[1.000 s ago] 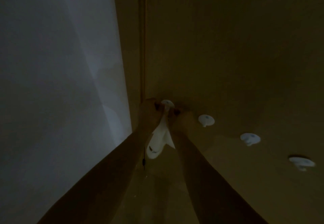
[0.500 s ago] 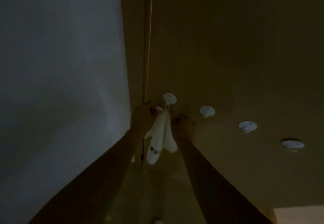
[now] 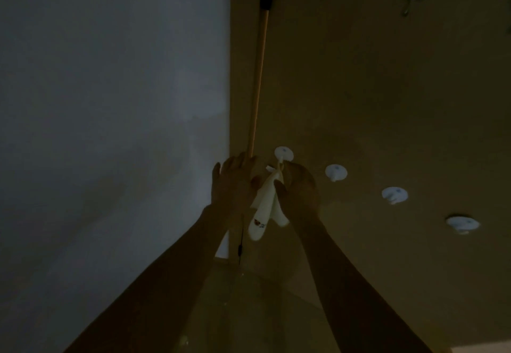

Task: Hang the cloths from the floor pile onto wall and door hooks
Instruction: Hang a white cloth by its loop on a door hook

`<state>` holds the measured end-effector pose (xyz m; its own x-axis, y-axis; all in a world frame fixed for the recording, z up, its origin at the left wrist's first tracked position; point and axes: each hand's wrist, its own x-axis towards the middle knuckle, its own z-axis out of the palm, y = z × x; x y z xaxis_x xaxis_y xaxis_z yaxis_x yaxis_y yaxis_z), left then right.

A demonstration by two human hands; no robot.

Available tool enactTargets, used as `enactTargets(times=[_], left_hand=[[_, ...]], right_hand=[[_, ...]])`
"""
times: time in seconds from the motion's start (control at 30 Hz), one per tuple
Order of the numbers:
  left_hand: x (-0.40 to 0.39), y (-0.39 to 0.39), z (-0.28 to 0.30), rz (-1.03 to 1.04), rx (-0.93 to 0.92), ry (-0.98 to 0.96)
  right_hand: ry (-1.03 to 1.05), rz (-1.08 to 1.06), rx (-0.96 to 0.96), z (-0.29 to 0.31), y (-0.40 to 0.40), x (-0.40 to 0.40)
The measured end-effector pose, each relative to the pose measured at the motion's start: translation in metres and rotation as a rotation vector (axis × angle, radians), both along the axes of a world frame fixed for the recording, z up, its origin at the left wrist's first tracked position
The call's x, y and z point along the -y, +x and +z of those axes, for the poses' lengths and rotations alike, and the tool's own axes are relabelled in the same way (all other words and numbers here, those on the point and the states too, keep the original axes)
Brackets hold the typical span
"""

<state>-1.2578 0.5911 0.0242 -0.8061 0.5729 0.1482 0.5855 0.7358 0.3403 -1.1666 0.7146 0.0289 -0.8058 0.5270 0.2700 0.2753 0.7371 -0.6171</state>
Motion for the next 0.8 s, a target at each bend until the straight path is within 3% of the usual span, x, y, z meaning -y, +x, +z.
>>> enactTargets(times=[0.23, 0.47, 0.8], left_hand=[[0.032, 0.045, 0.017, 0.205, -0.075, 0.011], [0.060, 0.121, 0.013, 0.505, -0.074, 0.061], [0.144, 0.247, 0.004, 0.951, -0.030, 0.058]], right_hand=[[-0.058, 0.164, -0.022, 0.019, 0.018, 0.016], [-0.071, 0.420, 0.077, 0.026, 0.053, 0.042], [-0.077, 0.829, 0.084, 0.016, 0.114, 0.131]])
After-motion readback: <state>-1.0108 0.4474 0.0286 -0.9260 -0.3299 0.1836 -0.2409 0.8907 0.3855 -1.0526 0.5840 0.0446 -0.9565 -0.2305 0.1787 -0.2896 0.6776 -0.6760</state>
